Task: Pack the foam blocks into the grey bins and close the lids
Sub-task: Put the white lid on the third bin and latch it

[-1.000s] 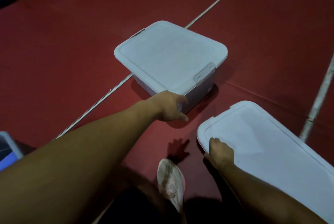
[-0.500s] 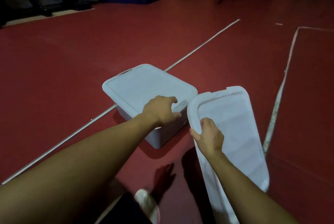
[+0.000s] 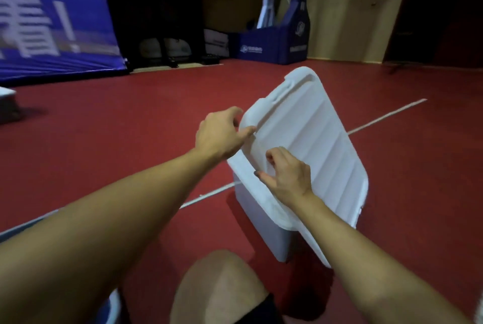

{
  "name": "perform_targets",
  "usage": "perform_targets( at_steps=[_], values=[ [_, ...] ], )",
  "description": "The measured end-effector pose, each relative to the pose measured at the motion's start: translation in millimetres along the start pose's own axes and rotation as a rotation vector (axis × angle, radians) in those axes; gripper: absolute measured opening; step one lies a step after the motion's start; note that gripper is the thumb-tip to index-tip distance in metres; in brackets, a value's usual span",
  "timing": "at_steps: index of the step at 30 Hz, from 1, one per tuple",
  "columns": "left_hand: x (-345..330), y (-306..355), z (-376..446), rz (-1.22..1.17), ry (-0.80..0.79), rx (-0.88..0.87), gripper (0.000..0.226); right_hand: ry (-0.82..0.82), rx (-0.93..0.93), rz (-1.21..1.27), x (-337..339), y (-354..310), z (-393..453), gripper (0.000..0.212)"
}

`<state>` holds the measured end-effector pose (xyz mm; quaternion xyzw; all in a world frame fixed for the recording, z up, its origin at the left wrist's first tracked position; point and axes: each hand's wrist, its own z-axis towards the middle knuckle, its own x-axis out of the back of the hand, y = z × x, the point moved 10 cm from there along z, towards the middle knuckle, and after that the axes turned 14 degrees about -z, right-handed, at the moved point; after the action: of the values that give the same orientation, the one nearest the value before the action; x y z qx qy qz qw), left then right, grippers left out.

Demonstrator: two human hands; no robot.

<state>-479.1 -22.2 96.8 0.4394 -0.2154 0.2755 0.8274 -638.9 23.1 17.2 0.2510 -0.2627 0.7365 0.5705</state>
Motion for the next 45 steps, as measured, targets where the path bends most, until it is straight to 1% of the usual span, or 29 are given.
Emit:
perform_targets(
  at_steps=[3,4,5,6,8,12,16,18,20,23,26,27,28,31,33,36,39,41,45],
  values=[
    [82,-51,-8,0.048,0.098,0.103,0.038,0.022,0.21,-0.001,-8,-86,33,0.041],
    [110,-71,-15,0.061,0.126,0.143,0.037,0.008,0.281,0.004,-15,-117,40,0.042],
    [123,-80,-19,0.062,0.139,0.168,0.037,-0.005,0.33,-0.001,-18,-132,46,0.043],
    [152,-102,-32,0.073,0.165,0.216,0.038,-0.019,0.395,0.019,-27,-168,49,0.045],
    [190,-133,-55,0.076,0.191,0.275,0.045,-0.045,0.506,0.034,-43,-219,50,0.048],
    [274,-218,-131,0.132,0.253,0.453,0.059,-0.096,0.743,0.086,-80,-349,26,0.047],
    [320,-292,-214,0.152,0.273,0.664,0.06,-0.156,0.863,0.179,-114,-444,-24,0.044],
    [337,-326,-255,0.173,0.261,0.776,0.058,-0.225,0.895,0.238,-131,-484,-56,0.039],
    [349,-357,-292,0.157,0.253,0.889,0.052,-0.329,0.908,0.277,-152,-516,-89,0.034],
    [359,-406,-346,0.076,0.263,1.076,0.038,-0.433,0.882,0.338,-175,-548,-129,0.031],
    [361,-447,-398,-0.062,0.309,1.264,0.031,-0.505,0.896,0.392,-191,-565,-161,0.039],
    [359,-457,-410,-0.085,0.31,1.31,0.027,-0.518,0.924,0.398,-196,-567,-172,0.048],
    [357,-465,-417,-0.097,0.297,1.348,0.024,-0.532,0.947,0.397,-203,-565,-182,0.061],
    [346,-479,-427,-0.114,0.191,1.431,0.021,-0.611,1.009,0.269,-230,-545,-207,0.106],
    [336,-485,-431,-0.141,0.132,1.466,0.025,-0.678,0.996,0.157,-249,-524,-214,0.119],
    [321,-496,-443,-0.167,0.075,1.501,0.03,-0.711,0.994,0.081,-264,-515,-226,0.12],
    [318,-510,-462,-0.165,0.081,1.521,0.035,-0.696,0.996,0.029,-268,-532,-236,0.116],
    [325,-517,-476,-0.193,0.132,1.543,0.033,-0.672,0.981,0.01,-268,-547,-239,0.113],
    [339,-523,-499,-0.318,0.303,1.598,0.016,-0.661,0.986,0.014,-269,-570,-247,0.108]
  ],
)
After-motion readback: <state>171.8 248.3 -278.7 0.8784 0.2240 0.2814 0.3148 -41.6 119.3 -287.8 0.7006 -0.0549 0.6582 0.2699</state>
